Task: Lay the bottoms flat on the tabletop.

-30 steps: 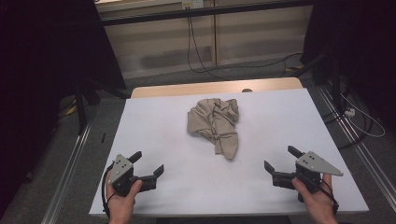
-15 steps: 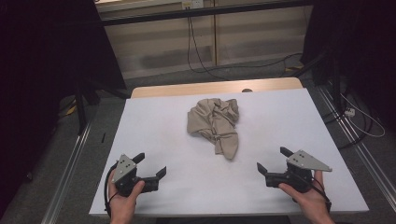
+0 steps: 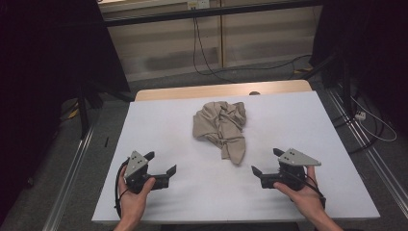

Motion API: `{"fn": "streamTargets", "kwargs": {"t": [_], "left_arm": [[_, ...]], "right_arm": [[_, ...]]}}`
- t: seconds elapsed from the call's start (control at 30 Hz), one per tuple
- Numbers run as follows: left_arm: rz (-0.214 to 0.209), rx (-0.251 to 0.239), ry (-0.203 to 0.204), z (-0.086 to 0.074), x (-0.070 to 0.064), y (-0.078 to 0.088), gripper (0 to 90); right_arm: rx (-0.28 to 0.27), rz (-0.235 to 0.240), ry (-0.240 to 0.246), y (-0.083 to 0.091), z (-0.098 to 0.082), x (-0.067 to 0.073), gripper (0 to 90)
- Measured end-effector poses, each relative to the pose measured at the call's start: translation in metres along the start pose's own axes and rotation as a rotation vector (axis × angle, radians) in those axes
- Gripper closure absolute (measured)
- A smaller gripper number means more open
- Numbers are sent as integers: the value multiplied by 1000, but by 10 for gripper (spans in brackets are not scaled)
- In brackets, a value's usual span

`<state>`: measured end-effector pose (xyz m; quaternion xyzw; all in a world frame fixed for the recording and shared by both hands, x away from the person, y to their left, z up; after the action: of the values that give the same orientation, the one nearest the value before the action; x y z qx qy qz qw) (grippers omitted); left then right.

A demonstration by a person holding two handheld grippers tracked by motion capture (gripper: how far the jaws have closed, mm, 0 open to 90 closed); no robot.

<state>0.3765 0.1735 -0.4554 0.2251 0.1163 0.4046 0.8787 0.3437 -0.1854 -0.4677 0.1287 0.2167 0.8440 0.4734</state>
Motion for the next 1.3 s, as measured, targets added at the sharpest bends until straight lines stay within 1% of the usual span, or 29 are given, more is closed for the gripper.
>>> {"fn": "streamTargets", "kwargs": {"t": [0.07,0.1,0.17,0.2,0.23,0.27,0.3,0.37,0.4,0.47,0.53,0.57,0.6,0.67,0.7,0.77,0.8,0.83,0.87,0.93,1.0,1.03,1.07,1.1,1.17,1.2,1.23,1.27,1.3], "left_arm": [[-6,1,9,2,0,-2,46],[-7,5,6,3,1,-3,50],[3,-3,13,6,4,-5,50],[3,-3,13,6,4,-5,51],[0,-4,20,7,5,-7,51],[0,-4,20,7,5,-7,53],[1,-1,21,8,5,-9,55],[-9,-5,37,11,6,-13,59],[-11,-3,34,13,7,-16,61],[-14,-11,37,17,8,-22,68],[-20,-12,34,21,10,-27,77],[-35,-11,33,27,11,-33,77],[-35,-11,33,27,11,-33,78],[-39,-15,26,32,12,-39,78],[-41,-13,27,35,12,-42,79],[-42,-10,21,40,13,-47,78],[-43,-28,32,43,14,-51,78],[-41,-34,37,45,14,-54,78],[-39,-19,31,46,14,-57,76],[-45,-6,13,50,13,-63,75],[-61,-1,22,53,11,-70,75],[-61,12,18,55,11,-73,75],[-59,15,20,56,10,-76,75],[-61,19,5,57,10,-79,75],[-62,29,15,58,9,-84,81],[-67,39,24,59,8,-88,82],[-72,40,29,59,7,-90,82],[-72,47,19,60,7,-92,82],[-67,50,12,61,6,-93,82]], "right_arm": [[-1,3,7,-7,6,0,31],[1,5,13,-14,11,0,33],[2,6,12,-21,16,-1,36],[2,6,12,-21,16,-1,36],[15,5,11,-28,20,-2,36],[15,5,11,-28,20,-2,36],[14,9,4,-35,25,-3,36],[18,4,4,-38,27,-4,36],[21,-5,17,-45,33,-6,36],[28,-7,14,-52,38,-8,36],[30,-2,9,-58,43,-9,37],[39,-2,14,-61,45,-9,56],[39,-2,14,-61,45,-9,56],[38,13,28,-71,53,-10,83],[54,24,34,-74,56,-10,94],[60,29,35,-77,59,-11,104],[94,47,51,-85,66,-12,115],[94,47,51,-85,66,-12,115],[112,48,71,-94,72,-13,113],[123,55,80,-99,74,-13,117],[158,64,95,-108,78,-14,127],[163,62,94,-112,80,-14,131],[183,69,107,-120,82,-14,152],[183,69,107,-120,82,-14,152],[204,76,123,-128,82,-12,173],[225,85,147,-136,82,-9,198],[225,85,147,-136,82,-9,198],[233,91,160,-138,81,-7,192],[241,110,173,-141,80,-4,187]]}}
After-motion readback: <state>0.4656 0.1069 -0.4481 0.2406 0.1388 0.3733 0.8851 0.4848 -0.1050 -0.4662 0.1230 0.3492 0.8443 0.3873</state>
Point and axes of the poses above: each handheld gripper's, and its own axes: y roughly backward along the jaws, z roughly out of its top, x roughly to its left, the point moved 6 cm from there along -y, roughly forward along the jaws, and after that the axes turned 7 degrees about x, right-handed, at the moved point
